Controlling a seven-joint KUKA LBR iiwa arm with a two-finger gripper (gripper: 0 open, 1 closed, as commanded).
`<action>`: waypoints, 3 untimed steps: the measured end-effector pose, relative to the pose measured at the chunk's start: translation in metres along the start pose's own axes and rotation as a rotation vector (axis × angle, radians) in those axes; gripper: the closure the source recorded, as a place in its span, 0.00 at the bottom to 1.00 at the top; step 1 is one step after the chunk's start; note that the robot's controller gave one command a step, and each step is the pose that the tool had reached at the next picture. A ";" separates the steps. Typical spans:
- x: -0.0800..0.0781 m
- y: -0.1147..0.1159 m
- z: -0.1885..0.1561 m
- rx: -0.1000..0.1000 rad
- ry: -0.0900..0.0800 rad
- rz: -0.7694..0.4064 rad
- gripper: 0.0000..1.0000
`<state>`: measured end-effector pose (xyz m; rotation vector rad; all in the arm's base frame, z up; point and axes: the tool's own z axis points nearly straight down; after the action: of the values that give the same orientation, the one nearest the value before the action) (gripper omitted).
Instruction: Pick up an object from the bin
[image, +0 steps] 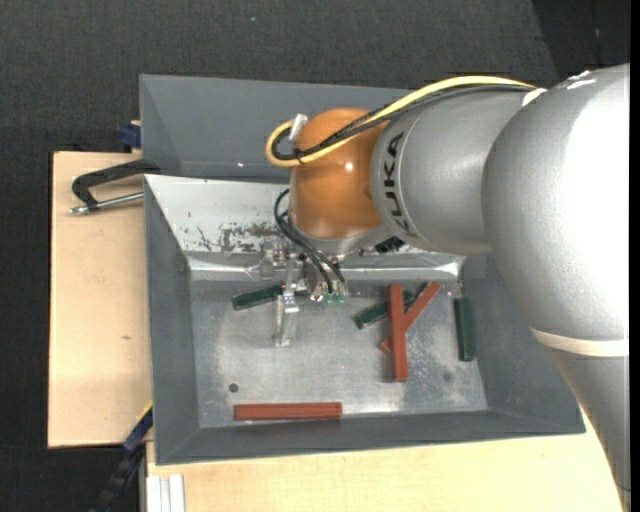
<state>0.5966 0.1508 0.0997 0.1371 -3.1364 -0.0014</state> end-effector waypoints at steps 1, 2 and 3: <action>-0.003 0.000 -0.048 -0.002 -0.011 0.003 0.00; -0.003 0.004 0.020 -0.001 -0.008 -0.050 0.00; -0.006 0.009 0.033 -0.002 -0.010 0.051 1.00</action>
Offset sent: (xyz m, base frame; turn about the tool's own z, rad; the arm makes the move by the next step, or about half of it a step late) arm 0.0000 0.0043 -0.0297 -0.0557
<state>0.6017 0.1599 0.0664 0.0567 -3.1487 -0.0050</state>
